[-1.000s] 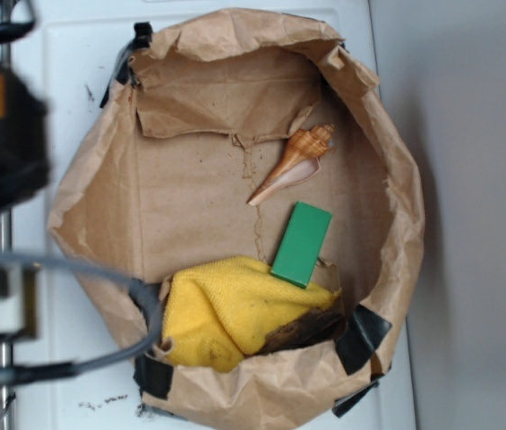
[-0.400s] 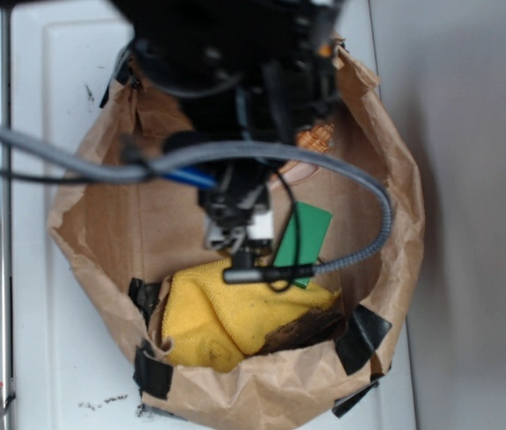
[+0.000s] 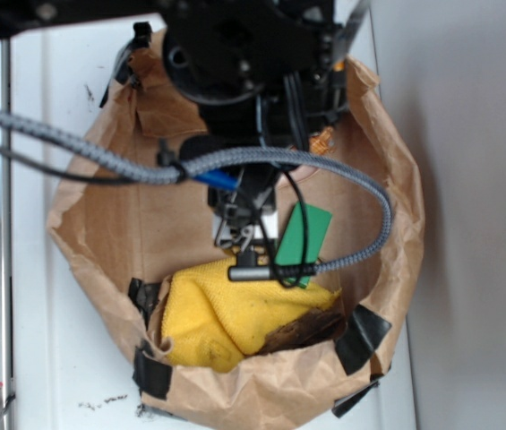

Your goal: Grab the shell.

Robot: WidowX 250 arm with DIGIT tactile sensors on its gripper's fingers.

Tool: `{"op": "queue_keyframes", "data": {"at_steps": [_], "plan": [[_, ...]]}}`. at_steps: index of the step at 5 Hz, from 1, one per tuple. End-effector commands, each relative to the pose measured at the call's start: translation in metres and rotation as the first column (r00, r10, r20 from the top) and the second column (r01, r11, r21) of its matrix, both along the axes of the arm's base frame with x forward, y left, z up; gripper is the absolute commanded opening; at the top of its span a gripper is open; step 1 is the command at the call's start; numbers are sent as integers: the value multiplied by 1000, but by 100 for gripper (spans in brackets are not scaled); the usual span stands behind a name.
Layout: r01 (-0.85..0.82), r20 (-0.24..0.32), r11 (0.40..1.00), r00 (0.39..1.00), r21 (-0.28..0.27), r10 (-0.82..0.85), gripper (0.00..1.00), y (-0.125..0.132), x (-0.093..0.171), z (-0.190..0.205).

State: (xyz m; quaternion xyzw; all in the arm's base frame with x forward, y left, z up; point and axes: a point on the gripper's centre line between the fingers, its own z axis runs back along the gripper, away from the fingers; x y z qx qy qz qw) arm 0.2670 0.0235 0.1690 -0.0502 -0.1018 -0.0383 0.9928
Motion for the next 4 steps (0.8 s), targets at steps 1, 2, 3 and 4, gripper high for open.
{"op": "queue_keyframes", "data": {"at_steps": [1, 2, 3, 4], "plan": [[-172, -31, 983, 985, -61, 171, 100, 29, 9, -27], [-265, -40, 962, 964, -65, 262, 100, 27, 11, -52], [-379, 8, 924, 925, -47, 380, 100, 25, 8, -63], [-450, 19, 892, 893, -39, 451, 100, 24, 14, -67]]}}
